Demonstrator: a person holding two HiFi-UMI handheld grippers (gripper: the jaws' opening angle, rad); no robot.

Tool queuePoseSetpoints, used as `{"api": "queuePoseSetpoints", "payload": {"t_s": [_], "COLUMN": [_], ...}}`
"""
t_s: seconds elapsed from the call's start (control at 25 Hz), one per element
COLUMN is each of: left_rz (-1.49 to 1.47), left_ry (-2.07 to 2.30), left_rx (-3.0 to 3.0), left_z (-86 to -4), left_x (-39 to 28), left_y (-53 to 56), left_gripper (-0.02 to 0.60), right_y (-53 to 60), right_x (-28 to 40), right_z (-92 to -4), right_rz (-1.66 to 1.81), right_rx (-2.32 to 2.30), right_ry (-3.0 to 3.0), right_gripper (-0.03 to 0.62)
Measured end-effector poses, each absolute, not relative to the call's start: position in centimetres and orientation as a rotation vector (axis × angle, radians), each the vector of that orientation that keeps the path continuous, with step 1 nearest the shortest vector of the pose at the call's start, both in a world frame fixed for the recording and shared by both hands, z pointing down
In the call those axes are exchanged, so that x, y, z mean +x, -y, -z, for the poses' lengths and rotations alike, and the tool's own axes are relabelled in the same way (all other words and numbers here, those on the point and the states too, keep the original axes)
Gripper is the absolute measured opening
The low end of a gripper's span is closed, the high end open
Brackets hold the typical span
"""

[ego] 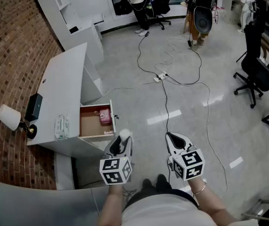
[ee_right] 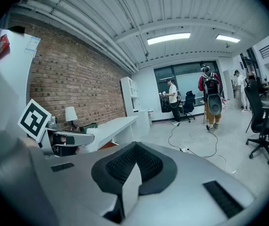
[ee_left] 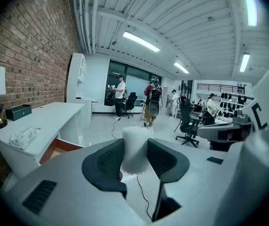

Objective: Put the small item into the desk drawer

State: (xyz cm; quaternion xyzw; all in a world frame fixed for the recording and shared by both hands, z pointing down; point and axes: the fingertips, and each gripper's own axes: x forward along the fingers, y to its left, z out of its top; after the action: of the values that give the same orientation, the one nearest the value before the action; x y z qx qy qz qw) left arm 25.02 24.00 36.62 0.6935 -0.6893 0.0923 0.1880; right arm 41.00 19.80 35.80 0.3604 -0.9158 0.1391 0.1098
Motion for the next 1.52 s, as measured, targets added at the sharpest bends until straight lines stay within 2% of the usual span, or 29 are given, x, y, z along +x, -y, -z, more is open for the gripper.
{"api": "queuePoseSetpoints", "payload": {"t_s": [1.12,1.52], "left_rz": [-0.201,-0.211], "left_ry": [2.044,2.057], "left_rx": [1.928,1.909], "left_z": [-34.7,-34.8], "left_x": [25.8,24.3], "left_y": [-22.3,-19.5], "left_gripper": [0.173,0.173], "right_y": [-16.7,-13.9], "right_x": [44.5,43.2], "right_z": [-35.1,-35.5], "right_rz": [-0.463,-0.491], "right_rx": [1.131,1.117], "right_ry": [2.73,2.728], "right_gripper": [0.009,0.009]}}
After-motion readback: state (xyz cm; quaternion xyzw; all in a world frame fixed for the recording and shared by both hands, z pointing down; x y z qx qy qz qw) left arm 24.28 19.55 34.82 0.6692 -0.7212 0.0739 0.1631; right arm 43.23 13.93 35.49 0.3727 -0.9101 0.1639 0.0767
